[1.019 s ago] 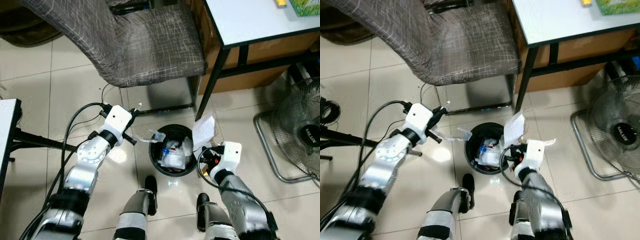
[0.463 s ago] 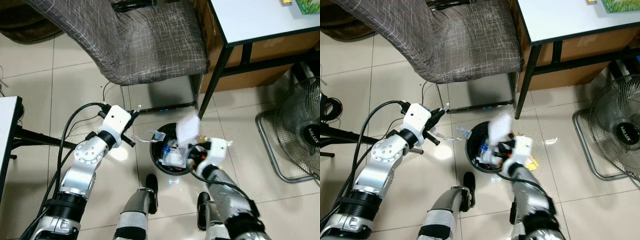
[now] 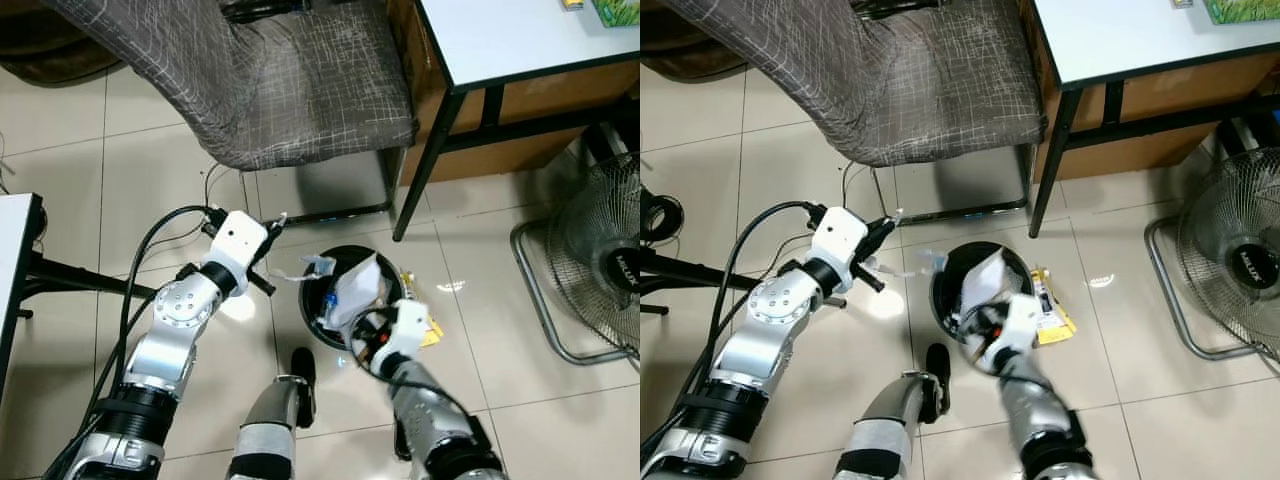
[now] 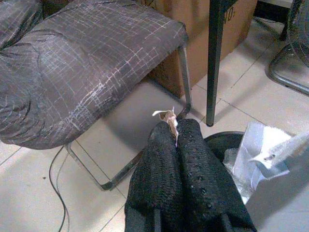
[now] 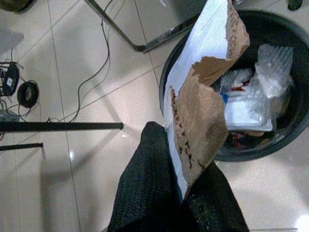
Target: Picking trash to rubbish bin
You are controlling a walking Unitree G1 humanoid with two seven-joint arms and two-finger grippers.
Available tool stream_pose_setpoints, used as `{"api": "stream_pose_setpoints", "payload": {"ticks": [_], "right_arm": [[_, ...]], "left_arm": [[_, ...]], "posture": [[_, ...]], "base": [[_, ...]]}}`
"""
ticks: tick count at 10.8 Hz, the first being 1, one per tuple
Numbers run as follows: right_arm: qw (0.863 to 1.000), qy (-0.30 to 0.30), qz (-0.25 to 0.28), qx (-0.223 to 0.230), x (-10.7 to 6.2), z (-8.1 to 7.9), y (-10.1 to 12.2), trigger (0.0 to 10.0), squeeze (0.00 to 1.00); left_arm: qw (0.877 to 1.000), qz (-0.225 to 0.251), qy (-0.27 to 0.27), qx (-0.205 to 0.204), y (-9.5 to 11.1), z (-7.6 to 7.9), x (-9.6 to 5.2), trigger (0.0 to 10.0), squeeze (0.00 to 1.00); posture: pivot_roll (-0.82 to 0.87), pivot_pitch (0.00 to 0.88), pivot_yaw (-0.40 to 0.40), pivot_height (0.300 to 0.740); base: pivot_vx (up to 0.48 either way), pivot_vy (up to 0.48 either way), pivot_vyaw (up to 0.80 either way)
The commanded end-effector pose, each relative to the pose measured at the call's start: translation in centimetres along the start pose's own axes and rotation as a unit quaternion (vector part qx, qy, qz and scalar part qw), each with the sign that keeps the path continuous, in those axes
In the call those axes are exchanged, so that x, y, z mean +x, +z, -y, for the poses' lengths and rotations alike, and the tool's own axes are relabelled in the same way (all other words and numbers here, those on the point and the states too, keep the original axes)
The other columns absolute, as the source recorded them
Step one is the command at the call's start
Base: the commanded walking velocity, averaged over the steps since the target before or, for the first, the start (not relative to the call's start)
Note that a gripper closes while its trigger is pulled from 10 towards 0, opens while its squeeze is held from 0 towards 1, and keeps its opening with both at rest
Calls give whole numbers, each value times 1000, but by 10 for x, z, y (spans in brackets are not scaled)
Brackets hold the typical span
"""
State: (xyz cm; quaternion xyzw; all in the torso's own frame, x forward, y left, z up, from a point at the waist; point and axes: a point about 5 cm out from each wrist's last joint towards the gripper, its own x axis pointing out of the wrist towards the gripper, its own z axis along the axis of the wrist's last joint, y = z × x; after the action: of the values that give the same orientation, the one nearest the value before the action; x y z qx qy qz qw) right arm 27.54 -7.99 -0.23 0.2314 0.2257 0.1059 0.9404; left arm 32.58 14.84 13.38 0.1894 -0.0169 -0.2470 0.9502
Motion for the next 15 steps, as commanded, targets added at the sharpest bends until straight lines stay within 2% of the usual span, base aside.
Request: {"api": "stream_pose_setpoints", "payload": {"ticks": [1,3,8,11,15], "right_arm": [[1000,-12,-23,7,-5,1,-18,10000,0],[999,-26,-25,11,-7,5,-22,10000,0],[992,-113,49,10,-13,42,4,10000,0],[992,-113,58,4,-15,47,8,10000,0],[989,-112,91,-16,-8,54,39,10000,0]], "left_arm": [[1000,-12,-4,-5,-6,4,-4,10000,0],[1000,-13,-5,-5,-6,5,-4,10000,0],[1000,-17,-8,-5,-8,6,-3,10000,0],[1000,-17,-11,-4,-7,8,-3,10000,0],[1000,-19,-10,-1,-9,6,-5,10000,0]], "posture": [[263,455,120,740],[264,454,121,740],[258,453,130,740],[257,455,133,740],[268,457,135,740]], "base": [[0,0,0],[0,0,0],[0,0,0],[0,0,0],[0,0,0]]}}
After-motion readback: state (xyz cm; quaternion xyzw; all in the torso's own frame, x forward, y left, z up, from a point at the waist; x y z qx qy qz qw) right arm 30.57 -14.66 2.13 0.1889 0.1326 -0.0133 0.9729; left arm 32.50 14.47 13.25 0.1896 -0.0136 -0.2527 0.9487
